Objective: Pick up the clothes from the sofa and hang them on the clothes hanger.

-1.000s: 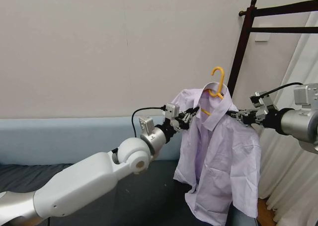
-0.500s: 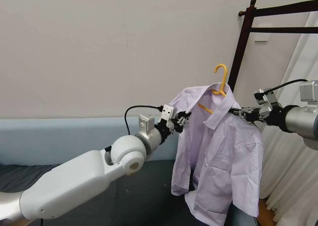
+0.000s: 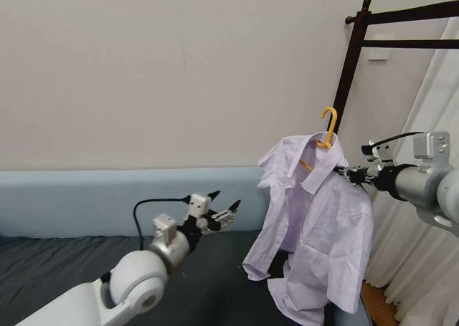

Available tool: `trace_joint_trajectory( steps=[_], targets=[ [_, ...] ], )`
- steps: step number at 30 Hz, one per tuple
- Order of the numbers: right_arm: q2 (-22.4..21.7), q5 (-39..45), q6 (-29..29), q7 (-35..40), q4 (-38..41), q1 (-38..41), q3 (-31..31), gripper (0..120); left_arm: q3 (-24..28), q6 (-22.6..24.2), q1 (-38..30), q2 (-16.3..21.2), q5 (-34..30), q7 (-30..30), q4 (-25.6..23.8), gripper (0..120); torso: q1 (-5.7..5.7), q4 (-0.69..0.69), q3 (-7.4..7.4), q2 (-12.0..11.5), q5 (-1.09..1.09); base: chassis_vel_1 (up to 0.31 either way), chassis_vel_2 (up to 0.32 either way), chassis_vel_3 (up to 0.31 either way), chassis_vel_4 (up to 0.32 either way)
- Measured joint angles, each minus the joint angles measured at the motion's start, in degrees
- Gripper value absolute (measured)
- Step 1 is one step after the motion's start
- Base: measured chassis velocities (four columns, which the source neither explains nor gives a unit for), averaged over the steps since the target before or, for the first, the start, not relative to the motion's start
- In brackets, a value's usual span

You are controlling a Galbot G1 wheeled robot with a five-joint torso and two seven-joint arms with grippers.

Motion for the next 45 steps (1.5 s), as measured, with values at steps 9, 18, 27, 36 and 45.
trace_joint_trajectory(
  steps=[9, 18, 27, 36, 45],
  targets=[
    [7.8, -18.3, 0.0, -1.2, -13.7, 2.9, -2.5, 7, -11.7, -3.8, 21.6, -2.5, 7.3, -1.3, -4.4, 100, 0.0, 0.01, 0.01, 0.0, 0.02, 0.0, 0.0, 0.0, 0.0],
    [9.4, -24.0, 0.0, -1.1, -24.2, 15.5, -11.7, 7, -18.3, -7.7, 33.5, -7.9, 16.5, -3.3, -4.7, 100, 0.0, -0.03, 0.0, 0.0, 0.01, 0.0, 0.0, 0.0, 0.0],
    [16.7, -33.5, -0.1, -6.0, -42.0, 35.9, -27.3, 7, -21.2, -9.9, 38.3, -10.2, 18.9, -3.7, -7.1, 100, 0.01, 0.0, 0.01, 0.0, 0.01, 0.0, 0.0, 0.0, 0.0],
    [18.9, -35.9, -0.1, -9.4, -50.1, 48.6, -38.5, 7, -20.7, -10.0, 39.2, -11.5, 20.0, -3.7, -6.8, 100, 0.01, -0.04, 0.01, 0.0, 0.02, 0.0, 0.0, 0.0, 0.0],
    [23.2, -33.8, -0.1, -13.2, -59.2, 57.1, -44.2, 7, -20.3, -11.0, 40.5, -12.4, 22.7, -3.2, -7.0, 100, 0.01, -0.03, 0.01, 0.0, 0.01, 0.0, 0.0, 0.0, 0.0]
  ],
)
